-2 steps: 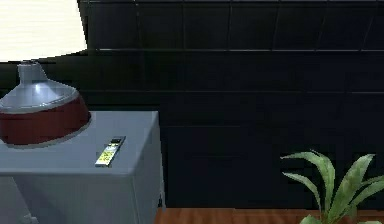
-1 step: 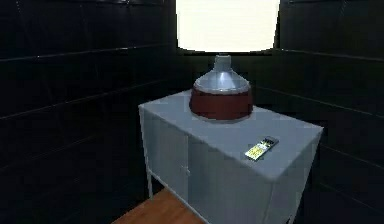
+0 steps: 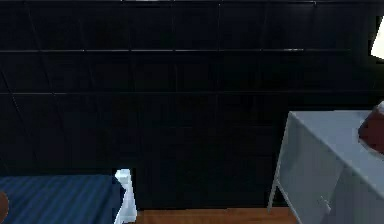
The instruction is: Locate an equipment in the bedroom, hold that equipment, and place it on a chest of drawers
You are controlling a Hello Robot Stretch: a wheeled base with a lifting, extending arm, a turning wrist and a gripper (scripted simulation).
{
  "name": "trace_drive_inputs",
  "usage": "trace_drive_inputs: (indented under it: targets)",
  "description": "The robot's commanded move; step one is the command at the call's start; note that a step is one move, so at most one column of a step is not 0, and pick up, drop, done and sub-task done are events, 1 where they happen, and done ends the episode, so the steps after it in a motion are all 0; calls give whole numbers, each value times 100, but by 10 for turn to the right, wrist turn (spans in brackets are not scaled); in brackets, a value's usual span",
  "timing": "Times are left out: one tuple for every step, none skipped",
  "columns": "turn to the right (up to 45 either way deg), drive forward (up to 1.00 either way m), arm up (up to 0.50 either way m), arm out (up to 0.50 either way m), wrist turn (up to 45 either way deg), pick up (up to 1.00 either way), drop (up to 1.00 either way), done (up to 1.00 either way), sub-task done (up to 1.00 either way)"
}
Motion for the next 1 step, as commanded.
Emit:
trace_drive_inputs:
  targets:
    - [0,55,0,0,0,0,0,0,0]
